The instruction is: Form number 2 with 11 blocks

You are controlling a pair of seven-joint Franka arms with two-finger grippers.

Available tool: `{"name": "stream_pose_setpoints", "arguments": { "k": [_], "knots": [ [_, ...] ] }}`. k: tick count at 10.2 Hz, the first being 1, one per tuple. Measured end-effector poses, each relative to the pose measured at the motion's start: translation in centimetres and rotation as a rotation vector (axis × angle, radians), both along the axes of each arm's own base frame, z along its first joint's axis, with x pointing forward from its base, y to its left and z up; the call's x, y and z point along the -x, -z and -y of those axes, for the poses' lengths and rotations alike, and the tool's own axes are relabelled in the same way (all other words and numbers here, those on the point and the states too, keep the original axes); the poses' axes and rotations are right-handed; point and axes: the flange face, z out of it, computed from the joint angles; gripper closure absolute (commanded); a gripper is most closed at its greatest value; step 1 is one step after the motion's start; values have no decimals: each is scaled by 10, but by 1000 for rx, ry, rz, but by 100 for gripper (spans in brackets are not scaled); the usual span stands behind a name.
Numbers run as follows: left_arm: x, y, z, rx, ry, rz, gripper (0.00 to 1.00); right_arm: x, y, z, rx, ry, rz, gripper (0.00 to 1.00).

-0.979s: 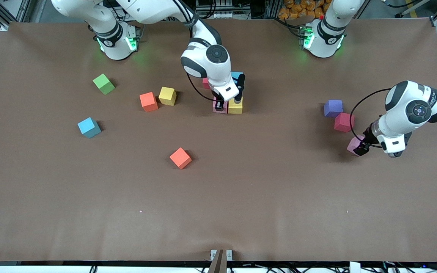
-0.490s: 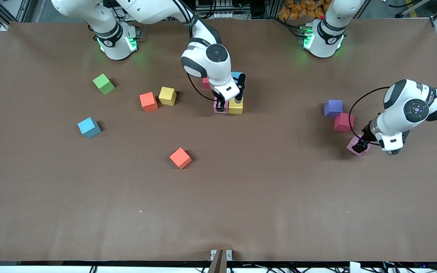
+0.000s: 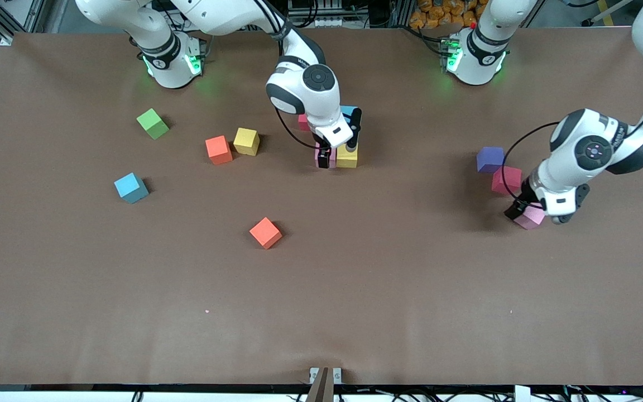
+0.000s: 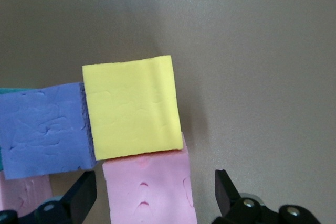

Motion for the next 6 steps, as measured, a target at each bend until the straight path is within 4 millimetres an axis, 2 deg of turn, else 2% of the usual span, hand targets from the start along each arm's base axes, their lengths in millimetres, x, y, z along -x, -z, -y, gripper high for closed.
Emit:
{"name": "stream_pose_setpoints", "arguments": {
  "k": [3,5,6],
  "knots": [
    [34,2,24,11,156,-40,0,-3,-13,1,7,3,7,0],
    [55,-4,25,30,220,-47,0,3,-33,3,56,0,-5,0],
    [61,-8,18,34,246,-48,0,5,-46,4,77,0,-6,0]
  ]
}}
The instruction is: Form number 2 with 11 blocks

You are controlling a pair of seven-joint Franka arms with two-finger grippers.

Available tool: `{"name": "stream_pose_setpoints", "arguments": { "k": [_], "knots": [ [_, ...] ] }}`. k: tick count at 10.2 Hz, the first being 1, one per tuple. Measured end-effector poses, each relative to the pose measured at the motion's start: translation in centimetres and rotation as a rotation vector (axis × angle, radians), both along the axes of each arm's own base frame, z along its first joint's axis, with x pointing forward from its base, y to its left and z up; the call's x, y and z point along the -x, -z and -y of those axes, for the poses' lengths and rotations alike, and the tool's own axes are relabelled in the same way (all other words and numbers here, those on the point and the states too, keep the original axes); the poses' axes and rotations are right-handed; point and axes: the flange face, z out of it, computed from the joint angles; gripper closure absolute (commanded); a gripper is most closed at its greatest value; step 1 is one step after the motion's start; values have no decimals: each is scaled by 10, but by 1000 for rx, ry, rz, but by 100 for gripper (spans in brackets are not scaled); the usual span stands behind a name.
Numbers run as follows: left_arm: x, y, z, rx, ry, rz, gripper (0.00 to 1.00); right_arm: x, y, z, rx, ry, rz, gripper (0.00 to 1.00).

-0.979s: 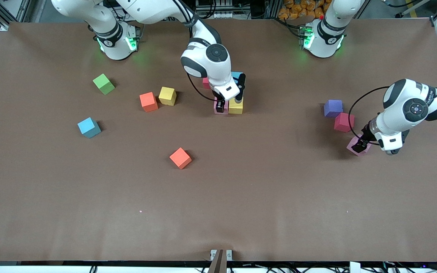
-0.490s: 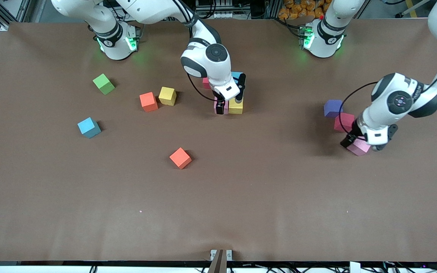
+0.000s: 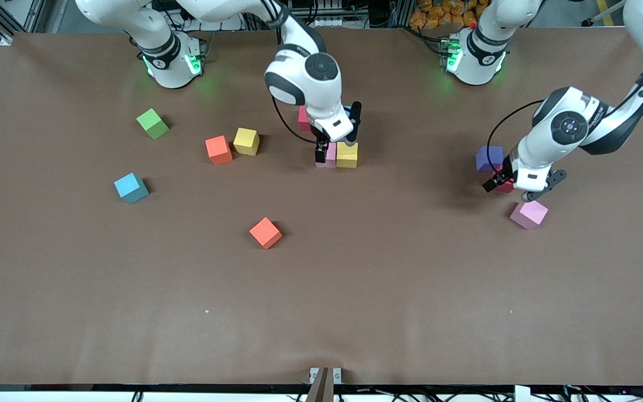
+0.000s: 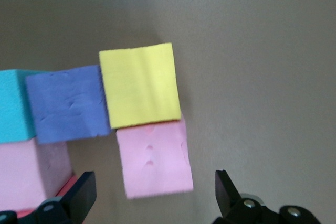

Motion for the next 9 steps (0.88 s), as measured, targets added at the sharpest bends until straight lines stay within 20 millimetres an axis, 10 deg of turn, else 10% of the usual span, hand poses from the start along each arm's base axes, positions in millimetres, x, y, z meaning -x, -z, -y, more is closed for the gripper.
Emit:
{"name": "stream_pose_setpoints", "arguments": {
  "k": [3,9],
  "knots": [
    [18,4,-10,-17,45,-54,0,-35,-31,31,24,58,10,0],
    [33,9,10,-2,113,-77,0,-194,-43,192,-11,223,52,0]
  ]
}}
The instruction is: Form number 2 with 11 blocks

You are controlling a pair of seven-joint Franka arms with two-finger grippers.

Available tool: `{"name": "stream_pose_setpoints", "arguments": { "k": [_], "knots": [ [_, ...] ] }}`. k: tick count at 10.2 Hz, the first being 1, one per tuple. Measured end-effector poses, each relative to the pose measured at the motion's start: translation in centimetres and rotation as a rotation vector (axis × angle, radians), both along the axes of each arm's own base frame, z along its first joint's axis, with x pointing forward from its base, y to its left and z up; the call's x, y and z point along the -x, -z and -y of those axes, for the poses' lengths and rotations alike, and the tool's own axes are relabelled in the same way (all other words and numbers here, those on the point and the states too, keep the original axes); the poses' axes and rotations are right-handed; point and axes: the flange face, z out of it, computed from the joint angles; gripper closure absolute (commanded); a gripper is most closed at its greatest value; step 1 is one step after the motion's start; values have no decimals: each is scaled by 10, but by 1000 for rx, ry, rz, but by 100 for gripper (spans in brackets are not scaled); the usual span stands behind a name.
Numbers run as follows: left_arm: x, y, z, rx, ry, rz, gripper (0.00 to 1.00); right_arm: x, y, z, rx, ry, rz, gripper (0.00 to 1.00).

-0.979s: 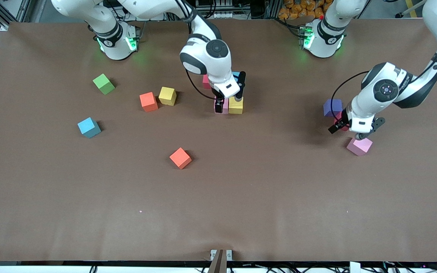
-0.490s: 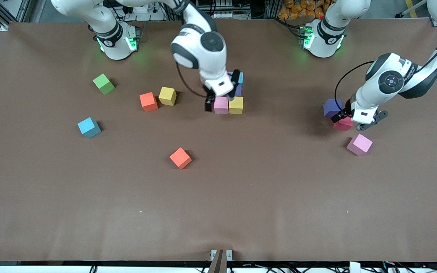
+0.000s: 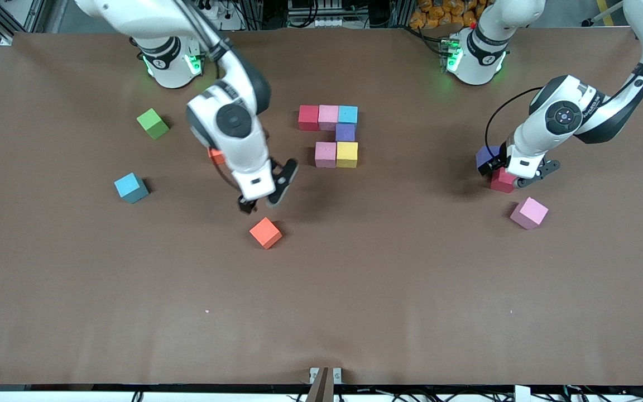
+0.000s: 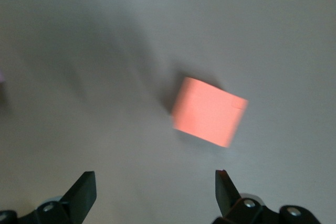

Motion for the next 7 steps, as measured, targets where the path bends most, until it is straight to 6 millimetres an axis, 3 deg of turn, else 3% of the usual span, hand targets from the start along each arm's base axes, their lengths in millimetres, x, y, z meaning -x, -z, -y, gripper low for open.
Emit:
{"name": "stream_pose_setpoints", "arguments": {
  "k": [3,4,7],
  "knots": [
    [2,3,-1,37,132,-15,0,-50,20,78,-29,36,14,0],
    [3,5,-2,53,162,-22,0,-55,33,82,-68,69,11,0],
    [7,15,-4,86,185,-46,0,-41,61,45,-222,203,-91,0]
  ]
}}
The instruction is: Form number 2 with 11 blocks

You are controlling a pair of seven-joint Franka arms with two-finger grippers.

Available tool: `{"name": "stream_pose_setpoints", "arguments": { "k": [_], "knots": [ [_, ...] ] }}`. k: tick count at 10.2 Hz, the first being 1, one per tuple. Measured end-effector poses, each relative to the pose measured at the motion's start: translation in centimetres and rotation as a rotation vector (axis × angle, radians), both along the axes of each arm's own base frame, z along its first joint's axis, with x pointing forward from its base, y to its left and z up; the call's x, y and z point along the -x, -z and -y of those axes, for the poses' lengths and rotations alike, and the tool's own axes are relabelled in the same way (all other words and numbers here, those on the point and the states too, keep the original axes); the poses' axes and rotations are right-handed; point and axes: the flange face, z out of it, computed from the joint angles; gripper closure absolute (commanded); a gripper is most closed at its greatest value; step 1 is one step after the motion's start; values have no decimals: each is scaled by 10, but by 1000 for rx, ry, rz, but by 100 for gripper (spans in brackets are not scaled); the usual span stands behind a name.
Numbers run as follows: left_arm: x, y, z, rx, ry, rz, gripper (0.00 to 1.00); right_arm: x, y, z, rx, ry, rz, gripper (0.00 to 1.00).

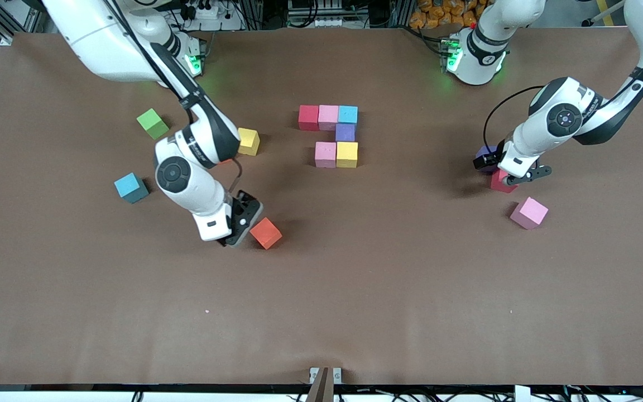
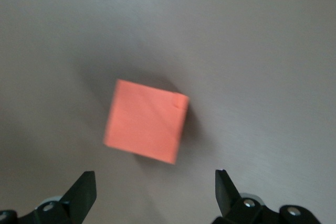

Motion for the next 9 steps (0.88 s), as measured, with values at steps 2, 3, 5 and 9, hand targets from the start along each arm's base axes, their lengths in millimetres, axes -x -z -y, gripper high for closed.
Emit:
{"name": "stream_pose_setpoints", "arguments": {
  "k": [2,3,5,9],
  "knots": [
    [3,7,-3,6,0,-19,0,9,-1,-29,-23,27,-13,0],
    [4,10,-4,7,2,-24,0,9,-1,-37,-27,37,-2,0],
    [6,14,-7,7,3,-37,20,-1,9,-34,-10,54,44,0],
    [10,17,-6,-16,19,-71,92,-3,16,-47,59,35,94,0]
  ]
}}
